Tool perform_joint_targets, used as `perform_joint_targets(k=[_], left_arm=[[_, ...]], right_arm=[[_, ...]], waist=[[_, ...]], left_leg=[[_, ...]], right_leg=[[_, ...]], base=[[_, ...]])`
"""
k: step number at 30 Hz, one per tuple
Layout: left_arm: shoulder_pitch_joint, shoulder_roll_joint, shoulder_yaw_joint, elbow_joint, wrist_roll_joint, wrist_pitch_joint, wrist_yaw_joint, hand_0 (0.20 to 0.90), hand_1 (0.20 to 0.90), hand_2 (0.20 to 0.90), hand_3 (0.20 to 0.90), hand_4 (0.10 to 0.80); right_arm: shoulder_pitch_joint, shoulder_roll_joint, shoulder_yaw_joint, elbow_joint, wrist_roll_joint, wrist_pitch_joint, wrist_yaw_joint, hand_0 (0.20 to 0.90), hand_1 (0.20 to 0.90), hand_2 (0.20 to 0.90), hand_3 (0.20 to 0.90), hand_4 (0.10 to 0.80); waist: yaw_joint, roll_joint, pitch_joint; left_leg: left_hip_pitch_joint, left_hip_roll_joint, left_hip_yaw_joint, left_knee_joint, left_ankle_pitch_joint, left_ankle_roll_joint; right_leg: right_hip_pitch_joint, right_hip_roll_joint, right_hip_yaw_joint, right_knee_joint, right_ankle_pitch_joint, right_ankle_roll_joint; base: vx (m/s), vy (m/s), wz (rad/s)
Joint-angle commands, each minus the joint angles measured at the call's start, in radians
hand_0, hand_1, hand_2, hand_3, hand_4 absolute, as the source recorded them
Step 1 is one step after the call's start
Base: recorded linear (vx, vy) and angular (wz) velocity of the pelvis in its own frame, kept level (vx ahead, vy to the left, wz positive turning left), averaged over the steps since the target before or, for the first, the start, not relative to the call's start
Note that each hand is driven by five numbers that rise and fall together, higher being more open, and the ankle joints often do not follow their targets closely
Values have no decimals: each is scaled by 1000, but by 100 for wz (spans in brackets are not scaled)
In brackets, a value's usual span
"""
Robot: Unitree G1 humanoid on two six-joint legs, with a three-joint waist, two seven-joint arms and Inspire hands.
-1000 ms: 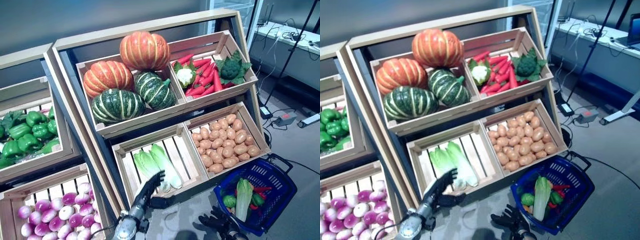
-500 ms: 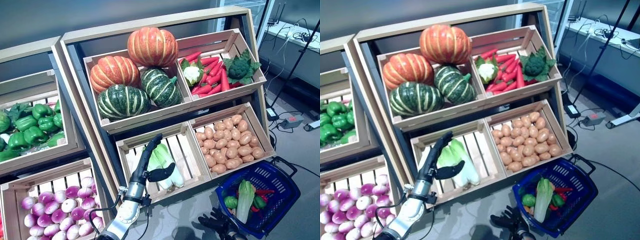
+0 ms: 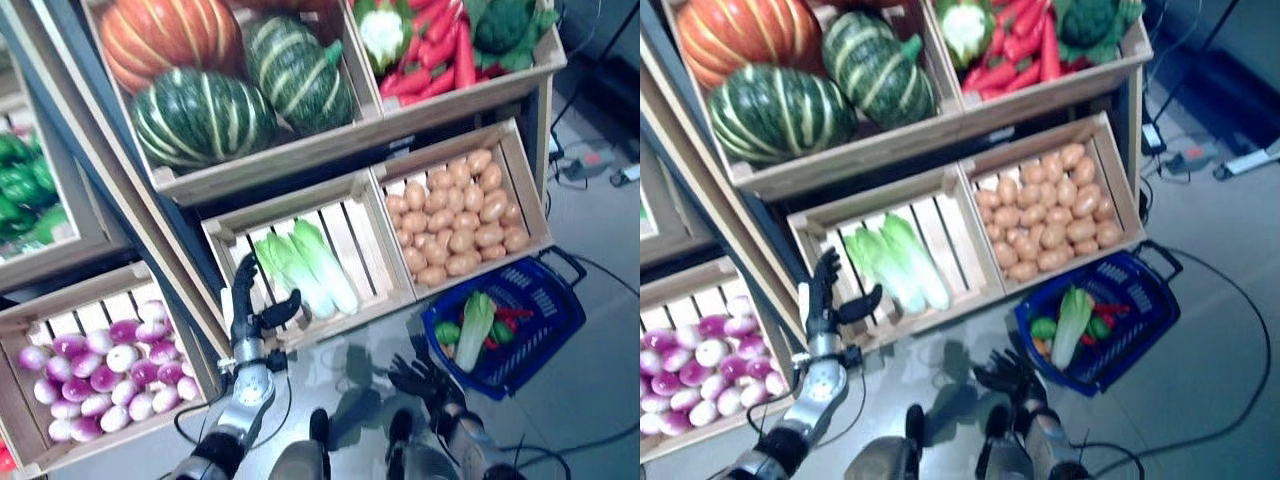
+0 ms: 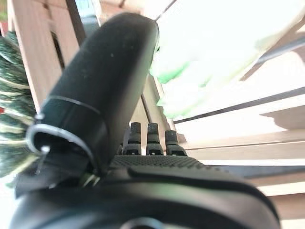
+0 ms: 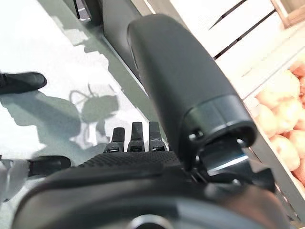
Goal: Put vegetables into the basket
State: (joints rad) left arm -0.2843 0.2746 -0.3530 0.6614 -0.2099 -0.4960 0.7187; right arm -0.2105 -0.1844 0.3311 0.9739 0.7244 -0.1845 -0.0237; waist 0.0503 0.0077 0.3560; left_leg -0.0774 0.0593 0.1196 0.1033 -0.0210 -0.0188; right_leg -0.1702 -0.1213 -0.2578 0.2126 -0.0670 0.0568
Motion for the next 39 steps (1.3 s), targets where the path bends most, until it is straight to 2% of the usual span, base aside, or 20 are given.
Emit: perform_joint_targets(k=[1, 3, 7, 11, 14, 20, 30, 39], left_arm=[[-134, -36, 54, -29, 27, -88, 151, 900, 900, 900, 900, 800], [-205, -68, 73, 34, -59, -97, 181, 900, 900, 900, 900, 800], [-291, -70, 95, 95, -136, -94, 185, 900, 900, 900, 900, 800], [-330, -52, 111, 115, -175, -82, 193, 900, 900, 900, 900, 800], [-350, -50, 155, 155, -328, -98, 171, 900, 900, 900, 900, 800], [-370, -51, 180, 144, -381, -105, 207, 900, 900, 900, 900, 800], [-464, -2, 201, 159, -440, -88, 289, 900, 900, 900, 900, 800], [-559, 75, 187, 169, -467, -67, 266, 900, 900, 900, 900, 800]], right_arm=[[-13, -4, 36, -87, 40, -59, -32, 900, 900, 900, 900, 800], [-43, -3, 55, -62, 15, -63, -28, 900, 900, 900, 900, 800], [-87, -2, 76, -54, 1, -44, -52, 900, 900, 900, 900, 800], [-90, -13, 75, -58, 7, -36, -65, 900, 900, 900, 900, 800], [-80, -24, 66, -52, 1, -41, -65, 900, 900, 900, 900, 800], [-75, -41, 57, -72, 3, -37, -70, 900, 900, 900, 900, 800], [-123, -68, 71, -141, 15, -25, -91, 900, 900, 900, 900, 800], [-138, -107, 77, -165, 37, -4, -88, 900, 900, 900, 900, 800]], waist=[[-39, -19, 18], [-54, -25, 44], [-74, -35, 67], [-89, -41, 81], [-106, -45, 89], [-119, -45, 110], [-135, -52, 143], [-145, -61, 163]], left_leg=[[-103, 0, 4, 202, -75, -15], [-165, 7, 4, 320, -130, -17], [-262, 11, 6, 473, -195, 1], [-325, 21, 12, 593, -255, 18], [-372, 28, 16, 683, -303, 34], [-441, 36, 12, 770, -342, 41], [-540, 37, 9, 853, -376, 45], [-622, 45, 7, 892, -378, 45]], right_leg=[[17, -32, 5, 97, -63, -34], [-43, -38, 21, 212, -117, -38], [-144, -51, 45, 379, -178, -55], [-208, -63, 70, 500, -226, -62], [-270, -69, 96, 599, -266, -64], [-352, -64, 121, 682, -291, -64], [-474, -54, 138, 767, -306, -59], [-567, -48, 143, 813, -304, -54]], base=[[-66, 58, 2], [-88, 52, 0], [-101, 38, -8], [-48, 34, -2], [-24, 59, -10], [-26, 38, -2], [-30, 28, 3], [-4, 23, 1]])
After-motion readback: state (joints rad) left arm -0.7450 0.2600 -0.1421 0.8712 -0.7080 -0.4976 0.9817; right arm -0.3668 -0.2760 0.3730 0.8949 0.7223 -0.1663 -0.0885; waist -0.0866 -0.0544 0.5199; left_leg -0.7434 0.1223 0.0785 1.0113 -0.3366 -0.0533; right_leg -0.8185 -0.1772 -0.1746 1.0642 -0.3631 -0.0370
